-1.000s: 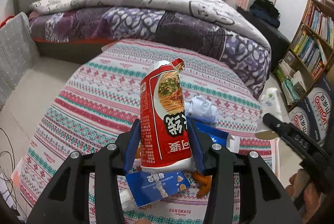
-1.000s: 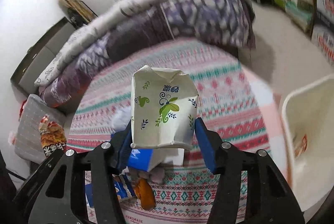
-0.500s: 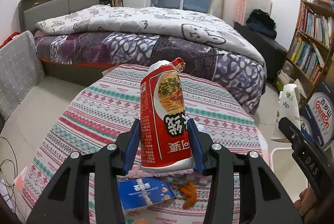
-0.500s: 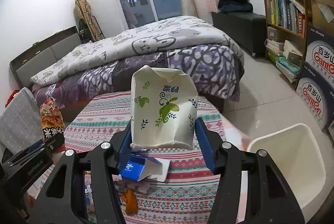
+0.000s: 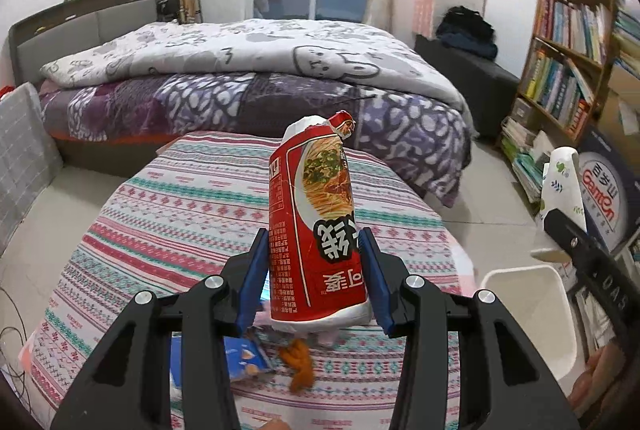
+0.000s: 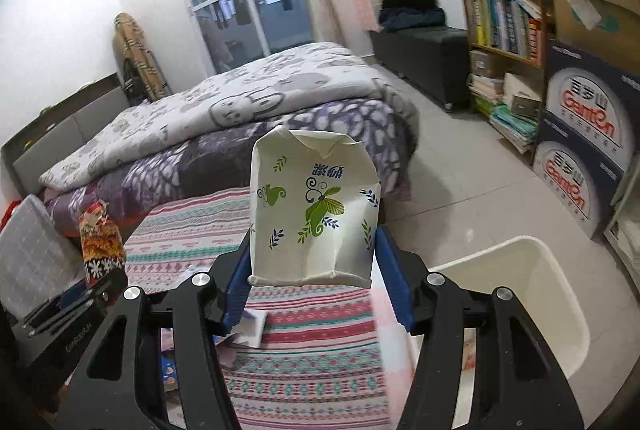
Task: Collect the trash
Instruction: 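Carry the paper cup over the white bin and open the right gripper while the left holds the carton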
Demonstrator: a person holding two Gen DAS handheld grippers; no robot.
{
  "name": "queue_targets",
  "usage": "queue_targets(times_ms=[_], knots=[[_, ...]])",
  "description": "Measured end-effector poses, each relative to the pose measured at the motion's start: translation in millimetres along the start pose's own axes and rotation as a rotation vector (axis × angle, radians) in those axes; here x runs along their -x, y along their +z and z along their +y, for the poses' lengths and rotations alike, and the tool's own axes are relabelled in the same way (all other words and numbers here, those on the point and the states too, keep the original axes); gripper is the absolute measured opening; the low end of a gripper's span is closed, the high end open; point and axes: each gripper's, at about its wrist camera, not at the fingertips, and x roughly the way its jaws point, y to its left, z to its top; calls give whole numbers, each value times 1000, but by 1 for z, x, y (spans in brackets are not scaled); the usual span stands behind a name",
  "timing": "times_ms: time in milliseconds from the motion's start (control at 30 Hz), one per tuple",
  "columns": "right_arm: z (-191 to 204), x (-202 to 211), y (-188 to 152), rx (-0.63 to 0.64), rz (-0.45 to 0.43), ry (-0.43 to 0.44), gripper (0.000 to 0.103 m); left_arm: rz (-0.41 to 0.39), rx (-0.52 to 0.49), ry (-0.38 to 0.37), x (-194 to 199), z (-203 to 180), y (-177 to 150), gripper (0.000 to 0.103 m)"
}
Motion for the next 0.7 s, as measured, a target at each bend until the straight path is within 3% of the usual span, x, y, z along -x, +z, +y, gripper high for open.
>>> queue_targets(times_ms=[367,533,700], knots=[[-75,13,9,-134,21,-142,57,21,-125,-94,2,-69,-17,45],[-111,13,9,-228,75,-190,74,64,-159,-158,-2,-99,-28,45],[-145,21,10,-318,87,-238,83,108,-176,-224,-6,-129,-34,45]])
